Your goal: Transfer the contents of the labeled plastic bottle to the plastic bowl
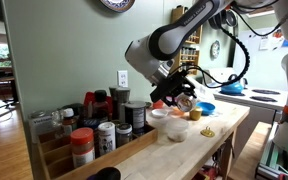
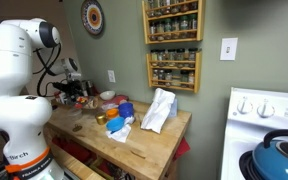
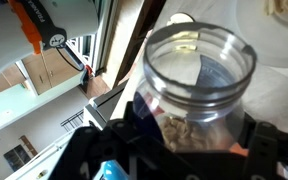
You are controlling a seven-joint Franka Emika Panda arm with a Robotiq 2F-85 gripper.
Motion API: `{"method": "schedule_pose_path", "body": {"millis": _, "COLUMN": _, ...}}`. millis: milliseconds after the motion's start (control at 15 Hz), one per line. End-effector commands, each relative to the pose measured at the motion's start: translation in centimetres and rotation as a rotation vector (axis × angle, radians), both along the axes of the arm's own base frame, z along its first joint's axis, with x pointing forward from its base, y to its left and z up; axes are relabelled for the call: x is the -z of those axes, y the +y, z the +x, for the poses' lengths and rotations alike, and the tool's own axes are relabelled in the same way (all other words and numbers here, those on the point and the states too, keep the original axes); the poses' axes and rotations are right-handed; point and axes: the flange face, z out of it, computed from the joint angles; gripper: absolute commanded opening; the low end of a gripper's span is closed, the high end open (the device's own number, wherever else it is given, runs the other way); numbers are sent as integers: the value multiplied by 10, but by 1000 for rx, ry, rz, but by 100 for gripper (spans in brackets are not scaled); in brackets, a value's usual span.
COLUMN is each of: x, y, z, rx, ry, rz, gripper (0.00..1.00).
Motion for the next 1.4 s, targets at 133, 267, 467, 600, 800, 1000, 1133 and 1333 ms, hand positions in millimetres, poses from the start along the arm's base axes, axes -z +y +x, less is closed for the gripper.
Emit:
{"method": "schedule_pose_path", "body": {"millis": 133, "x": 5, "y": 16, "z": -7, "rx": -31, "ry": -68, "rz": -83, "gripper": 63}}
{"method": "schedule_pose_path", "body": {"millis": 267, "x": 7, "y": 19, "z": -9, "rx": -38, "ry": -79, "rz": -98, "gripper": 63}}
{"method": "schedule_pose_path", "body": {"millis": 467, "x": 6, "y": 24, "z": -12, "rx": -45, "ry": -102, "rz": -129, "gripper": 63}}
{"method": "schedule_pose_path", "body": {"millis": 600, "x": 6, "y": 27, "z": -13, "rx": -46, "ry": -116, "rz": -142, "gripper": 63}}
{"method": "schedule_pose_path", "body": {"millis": 800, "x": 7, "y": 29, "z": -13, "rx": -43, "ry": -144, "rz": -166, "gripper": 63}}
{"method": "schedule_pose_path", "body": {"millis": 1000, "x": 7, "y": 31, "z": -13, "rx": -47, "ry": -165, "rz": -185, "gripper": 63}}
{"method": "schedule_pose_path", "body": {"millis": 1133, "x": 9, "y": 31, "z": -12, "rx": -49, "ry": -176, "rz": -207, "gripper": 63}}
{"method": "schedule_pose_path", "body": {"millis": 1333, "x": 12, "y": 31, "z": -13, "rx": -51, "ry": -187, "rz": -227, "gripper": 63}}
